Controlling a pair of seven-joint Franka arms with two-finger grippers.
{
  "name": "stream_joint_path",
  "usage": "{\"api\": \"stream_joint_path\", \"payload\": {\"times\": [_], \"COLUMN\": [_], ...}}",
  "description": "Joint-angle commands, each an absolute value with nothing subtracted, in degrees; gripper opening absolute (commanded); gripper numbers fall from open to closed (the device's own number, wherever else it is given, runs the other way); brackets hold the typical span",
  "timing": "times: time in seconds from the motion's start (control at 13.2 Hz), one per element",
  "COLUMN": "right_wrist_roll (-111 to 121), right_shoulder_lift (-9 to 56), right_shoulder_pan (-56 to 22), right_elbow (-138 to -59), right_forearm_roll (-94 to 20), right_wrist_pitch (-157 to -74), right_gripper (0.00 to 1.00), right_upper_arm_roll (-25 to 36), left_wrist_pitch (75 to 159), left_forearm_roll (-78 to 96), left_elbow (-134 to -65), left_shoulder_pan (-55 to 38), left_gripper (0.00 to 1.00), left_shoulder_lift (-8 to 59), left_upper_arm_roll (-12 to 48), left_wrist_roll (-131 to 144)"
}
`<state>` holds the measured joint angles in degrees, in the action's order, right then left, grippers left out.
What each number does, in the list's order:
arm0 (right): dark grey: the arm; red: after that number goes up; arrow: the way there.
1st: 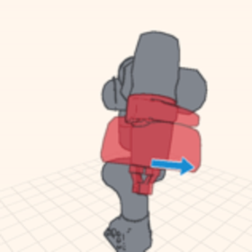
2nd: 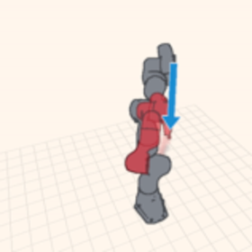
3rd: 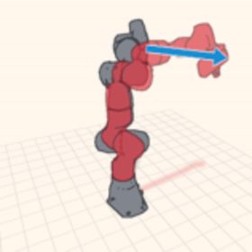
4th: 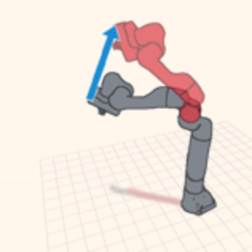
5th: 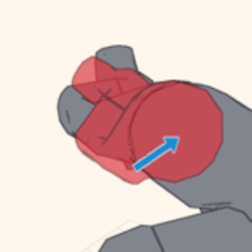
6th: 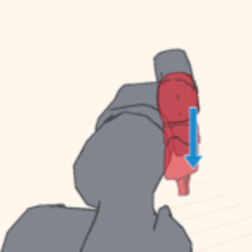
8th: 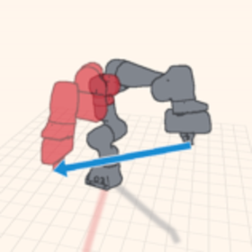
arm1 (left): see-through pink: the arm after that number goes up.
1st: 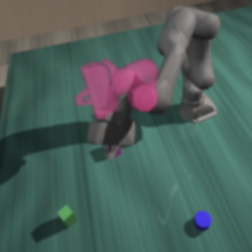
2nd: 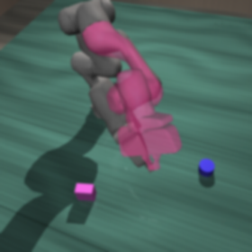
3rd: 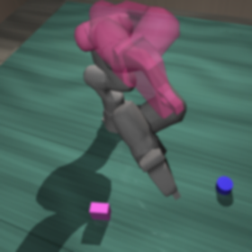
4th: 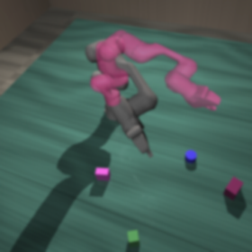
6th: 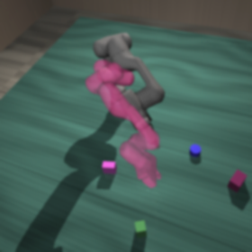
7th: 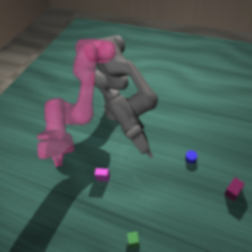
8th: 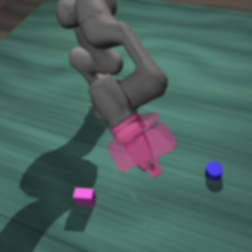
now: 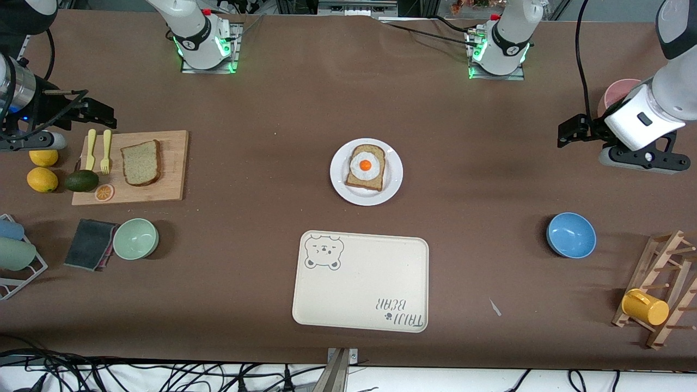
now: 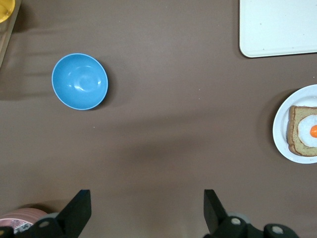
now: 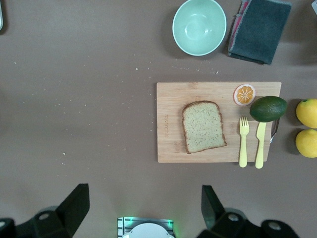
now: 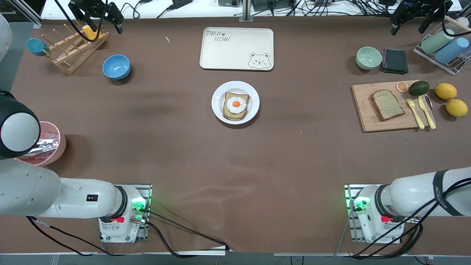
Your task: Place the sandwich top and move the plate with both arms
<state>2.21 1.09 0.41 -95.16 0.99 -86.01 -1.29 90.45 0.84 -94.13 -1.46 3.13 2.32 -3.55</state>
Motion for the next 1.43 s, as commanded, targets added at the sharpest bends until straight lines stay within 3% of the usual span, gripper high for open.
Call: {"api": "stream_joint_path", "payload": {"times": [0.0, 1.06, 1.36], "right_wrist_roll": [1.7, 1.6, 2.5], "right_shoulder_lift": [1.3, 1.8, 5.1], "right_shoulder_pan": [0.9, 0.8, 0.4], "right_elbow": [-94.4, -94.4, -94.3], "right_forearm_roll": [1.2, 1.2, 2.7], "right_wrist_pitch": [-85.5, -85.6, -85.5], "right_gripper": [1.00, 1.00, 1.00], "right_upper_arm_roll": [-1.7, -1.7, -2.1], "left_wrist_pitch": [90.0, 90.0, 90.0], "left_forearm_roll": [1.6, 1.6, 1.8], "left_elbow": [-92.4, -92.4, -92.3], "left_shoulder_pan": [-1.4, -1.5, -1.5], "left_gripper": [1.00, 1.00, 1.00], "left_shoulder_lift": [4.0, 4.0, 4.0], "left_upper_arm_roll": [2.4, 2.4, 2.4], "left_wrist_roll": [-3.3, -3.3, -3.3]}}
